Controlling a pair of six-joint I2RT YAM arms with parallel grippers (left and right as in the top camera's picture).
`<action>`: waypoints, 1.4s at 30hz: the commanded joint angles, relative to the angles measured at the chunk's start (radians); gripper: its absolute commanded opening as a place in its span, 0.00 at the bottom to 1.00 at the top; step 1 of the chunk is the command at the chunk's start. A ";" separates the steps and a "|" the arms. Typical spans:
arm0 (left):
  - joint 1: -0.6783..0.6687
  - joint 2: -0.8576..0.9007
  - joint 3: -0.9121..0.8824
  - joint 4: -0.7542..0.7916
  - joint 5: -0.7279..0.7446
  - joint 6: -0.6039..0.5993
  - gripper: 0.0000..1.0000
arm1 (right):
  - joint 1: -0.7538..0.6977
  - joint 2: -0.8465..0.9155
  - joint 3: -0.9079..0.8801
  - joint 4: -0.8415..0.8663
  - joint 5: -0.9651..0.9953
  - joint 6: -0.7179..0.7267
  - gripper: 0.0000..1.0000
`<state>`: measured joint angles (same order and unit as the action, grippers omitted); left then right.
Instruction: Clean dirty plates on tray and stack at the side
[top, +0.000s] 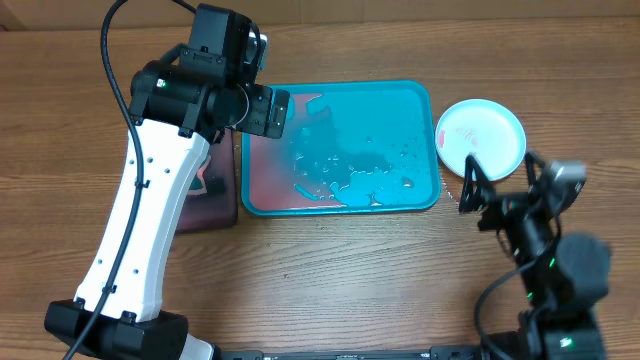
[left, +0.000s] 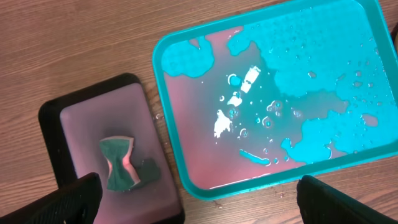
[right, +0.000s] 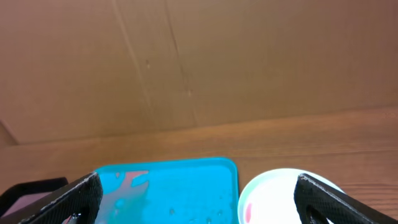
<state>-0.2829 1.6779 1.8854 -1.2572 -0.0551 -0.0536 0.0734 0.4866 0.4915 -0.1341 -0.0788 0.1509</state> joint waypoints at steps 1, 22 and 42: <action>-0.002 0.002 0.002 0.002 0.008 -0.014 1.00 | 0.006 -0.148 -0.183 0.085 -0.020 -0.032 1.00; -0.002 0.002 0.002 0.002 0.008 -0.014 1.00 | 0.006 -0.484 -0.484 0.059 -0.020 -0.021 1.00; -0.002 0.002 0.002 0.002 0.008 -0.014 1.00 | 0.006 -0.484 -0.484 0.060 -0.020 -0.021 1.00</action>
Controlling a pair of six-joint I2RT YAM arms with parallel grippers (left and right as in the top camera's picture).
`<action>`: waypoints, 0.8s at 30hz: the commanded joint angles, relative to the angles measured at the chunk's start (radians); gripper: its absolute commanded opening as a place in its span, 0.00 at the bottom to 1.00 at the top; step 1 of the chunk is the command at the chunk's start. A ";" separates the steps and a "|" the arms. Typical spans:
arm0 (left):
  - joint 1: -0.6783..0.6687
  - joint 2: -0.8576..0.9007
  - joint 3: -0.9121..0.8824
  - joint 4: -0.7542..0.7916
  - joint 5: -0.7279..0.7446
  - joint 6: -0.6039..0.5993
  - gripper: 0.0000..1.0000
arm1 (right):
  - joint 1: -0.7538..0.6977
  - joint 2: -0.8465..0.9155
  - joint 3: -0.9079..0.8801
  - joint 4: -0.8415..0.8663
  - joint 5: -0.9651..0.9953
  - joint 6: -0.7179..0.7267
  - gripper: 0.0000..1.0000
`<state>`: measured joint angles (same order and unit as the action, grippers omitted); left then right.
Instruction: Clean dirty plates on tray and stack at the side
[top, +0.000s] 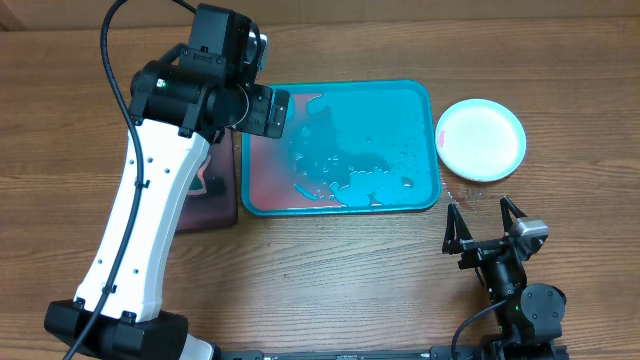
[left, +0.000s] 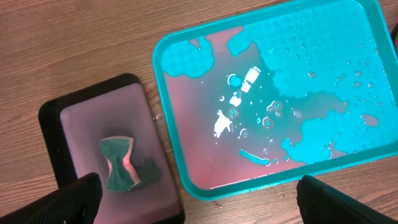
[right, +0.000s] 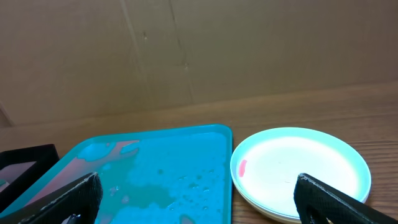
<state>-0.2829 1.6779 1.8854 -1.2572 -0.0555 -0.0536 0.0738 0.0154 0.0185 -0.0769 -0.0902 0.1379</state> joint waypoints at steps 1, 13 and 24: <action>-0.002 0.002 0.002 0.002 0.008 -0.014 1.00 | 0.005 -0.013 -0.011 0.003 -0.008 -0.008 1.00; -0.009 -0.043 0.001 -0.073 -0.003 -0.006 1.00 | 0.005 -0.013 -0.011 0.003 -0.008 -0.008 1.00; -0.051 -0.521 -0.455 0.476 0.074 0.032 1.00 | 0.005 -0.013 -0.011 0.003 -0.008 -0.008 1.00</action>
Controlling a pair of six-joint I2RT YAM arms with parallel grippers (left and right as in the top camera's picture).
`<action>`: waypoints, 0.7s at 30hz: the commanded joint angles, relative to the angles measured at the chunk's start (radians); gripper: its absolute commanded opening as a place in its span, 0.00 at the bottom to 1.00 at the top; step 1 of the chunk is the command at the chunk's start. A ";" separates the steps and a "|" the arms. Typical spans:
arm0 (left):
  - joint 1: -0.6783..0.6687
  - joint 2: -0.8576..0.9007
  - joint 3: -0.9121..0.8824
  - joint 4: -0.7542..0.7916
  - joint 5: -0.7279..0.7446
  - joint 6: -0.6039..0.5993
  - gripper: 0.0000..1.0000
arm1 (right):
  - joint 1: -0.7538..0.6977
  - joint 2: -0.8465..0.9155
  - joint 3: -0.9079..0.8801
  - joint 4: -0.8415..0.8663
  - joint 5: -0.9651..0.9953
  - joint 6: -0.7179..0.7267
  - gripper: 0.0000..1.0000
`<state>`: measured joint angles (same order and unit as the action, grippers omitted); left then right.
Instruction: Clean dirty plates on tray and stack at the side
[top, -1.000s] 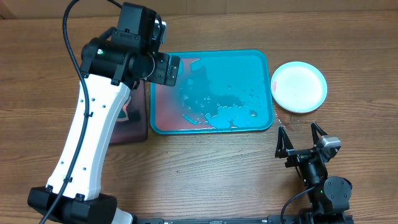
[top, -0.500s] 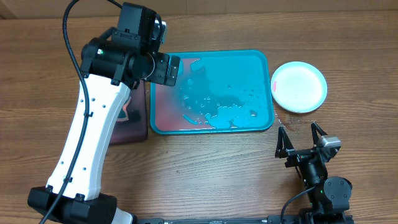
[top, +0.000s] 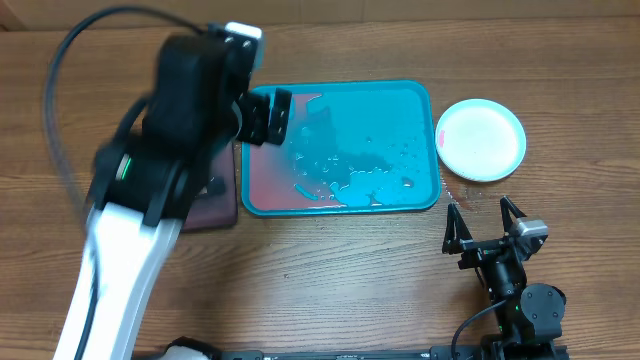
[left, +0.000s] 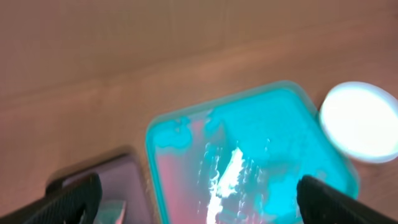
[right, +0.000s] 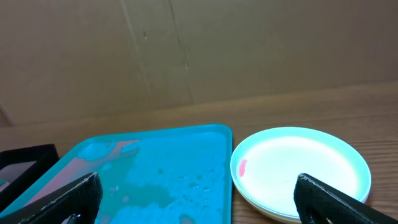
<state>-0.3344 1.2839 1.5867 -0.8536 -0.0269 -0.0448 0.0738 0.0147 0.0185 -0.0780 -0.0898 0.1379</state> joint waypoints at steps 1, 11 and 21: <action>0.001 -0.183 -0.232 0.131 0.052 0.023 1.00 | 0.005 -0.012 -0.011 0.004 -0.009 -0.008 1.00; 0.064 -0.749 -1.017 0.608 0.146 0.023 1.00 | 0.005 -0.012 -0.011 0.004 -0.009 -0.008 1.00; 0.135 -1.073 -1.492 0.932 0.138 0.071 1.00 | 0.005 -0.012 -0.011 0.004 -0.009 -0.008 1.00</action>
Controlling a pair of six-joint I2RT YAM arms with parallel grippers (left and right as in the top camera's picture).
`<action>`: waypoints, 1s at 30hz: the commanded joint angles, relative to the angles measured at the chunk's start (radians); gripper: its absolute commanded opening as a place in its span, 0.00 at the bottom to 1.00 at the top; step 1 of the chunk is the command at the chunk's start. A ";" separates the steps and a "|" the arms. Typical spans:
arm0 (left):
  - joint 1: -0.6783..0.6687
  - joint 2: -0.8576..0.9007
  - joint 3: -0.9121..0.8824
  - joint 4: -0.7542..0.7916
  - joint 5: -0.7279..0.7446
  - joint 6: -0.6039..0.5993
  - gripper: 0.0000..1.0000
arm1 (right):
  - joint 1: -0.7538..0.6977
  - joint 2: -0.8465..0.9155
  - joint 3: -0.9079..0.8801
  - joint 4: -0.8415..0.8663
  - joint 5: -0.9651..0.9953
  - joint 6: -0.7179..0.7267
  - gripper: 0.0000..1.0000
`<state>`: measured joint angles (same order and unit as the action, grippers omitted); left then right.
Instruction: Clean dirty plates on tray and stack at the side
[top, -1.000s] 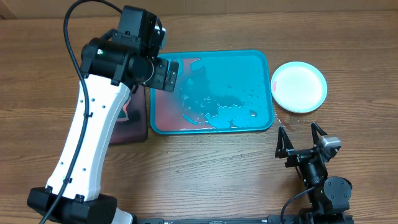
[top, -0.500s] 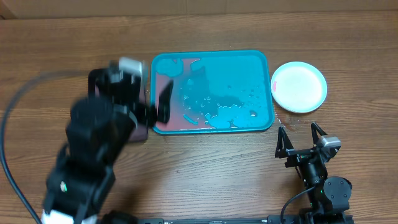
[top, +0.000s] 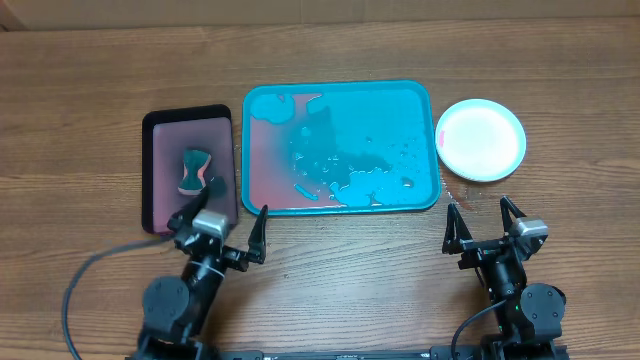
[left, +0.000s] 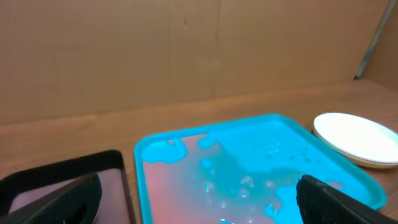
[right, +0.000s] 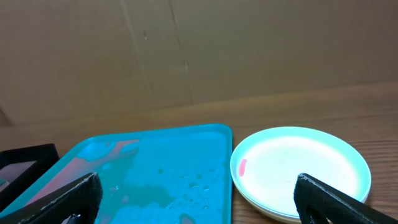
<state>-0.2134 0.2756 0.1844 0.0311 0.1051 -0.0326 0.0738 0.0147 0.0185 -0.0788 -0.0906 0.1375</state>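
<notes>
The teal tray (top: 370, 110) lies mid-table, wet with pink water and puddles, and no plate shows on it. White plates (top: 480, 138) sit stacked on the table just right of the tray; the top one carries a small pink smear (right: 242, 167). My left gripper (top: 222, 228) rests low at the table's front, open and holding nothing, in front of the tray's left corner. My right gripper (top: 482, 222) is open and likewise holds nothing, in front of the plates. Both wrist views look across the tray (left: 249, 155) (right: 161, 162) toward the plates (left: 357, 138) (right: 298, 165).
A black dish (top: 160, 125) of pink liquid stands left of the tray, with a green and pink sponge (top: 192, 172) lying in it. A brown cardboard wall (right: 186, 50) closes off the far side of the table.
My left arm was raised and blurred over the tray's left end; now it sits low at the table's front left, still open. The right arm, tray and plates have not moved.
At first my left arm stood high over the black dish and the tray's left end, and my right gripper was open close before the plates. Then the right arm was back at the front edge. Later the left arm moved, and now both rest at the front, open.
</notes>
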 joint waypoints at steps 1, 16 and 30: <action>0.015 -0.083 -0.117 0.062 0.006 0.080 1.00 | 0.005 -0.012 -0.011 0.005 -0.008 -0.008 1.00; 0.019 -0.275 -0.180 -0.108 -0.074 0.160 1.00 | 0.005 -0.012 -0.011 0.005 -0.008 -0.008 1.00; 0.019 -0.272 -0.179 -0.108 -0.079 0.160 1.00 | 0.005 -0.012 -0.011 0.005 -0.008 -0.008 1.00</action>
<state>-0.2066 0.0158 0.0082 -0.0750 0.0402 0.1085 0.0738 0.0139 0.0185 -0.0792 -0.0910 0.1375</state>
